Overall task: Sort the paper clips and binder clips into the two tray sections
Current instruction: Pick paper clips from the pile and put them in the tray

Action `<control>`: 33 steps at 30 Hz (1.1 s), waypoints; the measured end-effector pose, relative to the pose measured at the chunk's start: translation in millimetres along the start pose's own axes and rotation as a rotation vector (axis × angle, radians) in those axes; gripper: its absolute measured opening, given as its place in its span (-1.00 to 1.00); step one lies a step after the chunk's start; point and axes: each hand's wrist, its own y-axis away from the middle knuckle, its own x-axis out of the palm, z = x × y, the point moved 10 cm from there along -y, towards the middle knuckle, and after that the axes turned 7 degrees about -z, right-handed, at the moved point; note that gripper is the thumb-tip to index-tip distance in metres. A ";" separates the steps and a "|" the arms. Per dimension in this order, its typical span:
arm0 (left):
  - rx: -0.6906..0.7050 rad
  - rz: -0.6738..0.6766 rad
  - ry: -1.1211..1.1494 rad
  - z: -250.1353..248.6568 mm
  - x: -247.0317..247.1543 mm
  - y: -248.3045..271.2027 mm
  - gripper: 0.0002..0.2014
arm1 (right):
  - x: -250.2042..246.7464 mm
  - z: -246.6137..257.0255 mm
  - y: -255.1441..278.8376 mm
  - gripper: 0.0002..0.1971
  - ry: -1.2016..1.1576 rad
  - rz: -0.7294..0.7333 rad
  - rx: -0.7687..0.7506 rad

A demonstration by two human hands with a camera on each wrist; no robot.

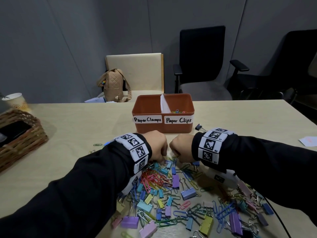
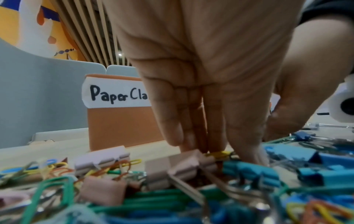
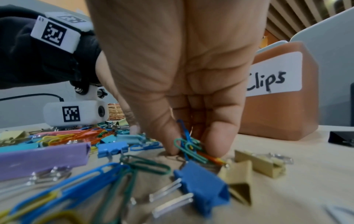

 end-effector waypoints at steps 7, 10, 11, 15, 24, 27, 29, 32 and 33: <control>0.038 -0.053 -0.049 -11.4 -3.4 -3.6 -0.86 | -4.7 -0.9 2.3 -0.86 -0.040 -0.063 0.017; -0.001 -0.052 0.043 -3.4 -3.0 -3.1 -0.90 | -9.3 -12.0 6.2 -0.93 -0.208 -0.097 0.043; -0.019 -0.059 0.099 0.9 -3.8 -2.6 -0.93 | -10.8 -18.1 7.9 -0.91 -0.288 -0.113 0.061; -0.061 -0.130 0.231 13.0 -15.6 -2.1 -0.97 | -14.1 -45.7 12.9 -0.88 -0.679 -0.140 0.146; -0.114 -0.383 0.351 27.8 -84.4 -11.3 -0.95 | -57.3 -96.2 15.5 -0.81 -1.221 -0.348 0.232; -0.181 -0.519 0.428 37.3 -111.8 -21.2 -0.86 | -84.3 -124.1 12.4 -0.82 -1.234 -0.518 0.319; -0.248 -0.592 0.552 44.1 -121.6 -26.6 -0.86 | -97.1 -140.4 9.6 -0.84 -1.256 -0.621 0.383; -0.304 -0.635 0.744 49.3 -124.6 -34.7 -0.84 | -106.1 -156.0 3.9 -0.84 -1.252 -0.733 0.447; -0.317 -0.637 0.774 52.7 -123.3 -38.6 -0.83 | -107.6 -159.5 1.3 -0.85 -1.224 -0.767 0.461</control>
